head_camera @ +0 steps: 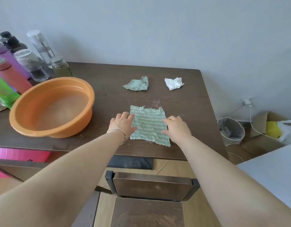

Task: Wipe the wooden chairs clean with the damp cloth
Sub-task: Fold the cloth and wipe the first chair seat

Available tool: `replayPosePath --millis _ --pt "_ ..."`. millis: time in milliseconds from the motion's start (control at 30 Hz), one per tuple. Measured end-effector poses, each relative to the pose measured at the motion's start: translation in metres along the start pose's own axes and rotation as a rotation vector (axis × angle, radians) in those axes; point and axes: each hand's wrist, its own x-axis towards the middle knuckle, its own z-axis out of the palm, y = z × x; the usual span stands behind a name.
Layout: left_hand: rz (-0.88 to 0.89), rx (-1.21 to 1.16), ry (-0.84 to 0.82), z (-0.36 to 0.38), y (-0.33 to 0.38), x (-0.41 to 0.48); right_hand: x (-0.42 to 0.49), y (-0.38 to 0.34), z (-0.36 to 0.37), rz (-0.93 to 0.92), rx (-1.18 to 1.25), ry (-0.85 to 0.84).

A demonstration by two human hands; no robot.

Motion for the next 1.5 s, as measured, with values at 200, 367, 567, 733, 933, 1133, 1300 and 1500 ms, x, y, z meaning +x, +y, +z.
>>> replayPosePath --millis 200,367,567,733,933,1133,1300,1500 --pt "0.043 0.054 0.032 0.015 -0.010 0.036 0.025 0.002 0.021 -0.015 -0.020 0.092" --pt "0.022 0.013 0.036 0.022 -0.016 0.046 0.035 0.002 0.029 0.075 0.068 0.110" --pt "0.032 -0.138 0.061 0.032 -0.018 0.043 0.034 0.004 0.035 0.133 0.172 0.173" --pt "-0.014 -0.251 0.089 0.038 -0.015 0.044 0.034 0.007 0.036 0.161 0.301 0.193" --pt "-0.060 -0.268 0.039 0.035 -0.013 0.048 0.032 0.002 0.037 0.223 0.358 0.211" --pt "-0.050 -0.249 0.062 0.030 -0.012 0.042 0.034 -0.002 0.031 0.190 0.226 0.186" --pt "0.001 -0.239 0.030 0.017 -0.013 0.028 0.022 -0.002 0.022 0.199 0.330 0.151" --pt "-0.028 -0.292 -0.028 -0.008 -0.012 -0.003 -0.014 -0.012 -0.010 0.190 0.481 0.142"
